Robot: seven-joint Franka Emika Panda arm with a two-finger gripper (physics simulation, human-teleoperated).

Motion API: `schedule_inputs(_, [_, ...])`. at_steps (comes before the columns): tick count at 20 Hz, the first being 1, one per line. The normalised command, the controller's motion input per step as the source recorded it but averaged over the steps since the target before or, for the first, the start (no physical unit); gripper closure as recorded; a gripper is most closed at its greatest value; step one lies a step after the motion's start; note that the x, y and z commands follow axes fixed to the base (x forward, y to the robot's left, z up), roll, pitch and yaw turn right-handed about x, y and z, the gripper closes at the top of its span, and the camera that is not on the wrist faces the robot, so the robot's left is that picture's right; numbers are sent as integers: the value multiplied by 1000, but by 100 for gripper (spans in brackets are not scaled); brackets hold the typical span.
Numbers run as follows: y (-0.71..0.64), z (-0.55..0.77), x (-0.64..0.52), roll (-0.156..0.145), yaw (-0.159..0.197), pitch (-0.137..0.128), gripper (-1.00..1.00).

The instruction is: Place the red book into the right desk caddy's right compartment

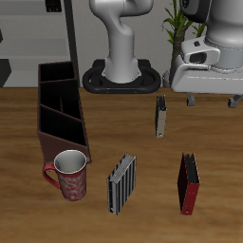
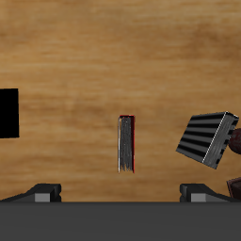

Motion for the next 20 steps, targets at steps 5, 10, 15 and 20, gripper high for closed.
schedule_inputs(5, [-53,-203,44,71,23,-31,-100])
schedule_inputs(10, [-106,-365,100,5,-7,20,-100])
schedule_inputs(15, [-58,-316,26,-6,-4,24,-100])
schedule_inputs(20, [-74,-329,-10,-6,-9,15,-100])
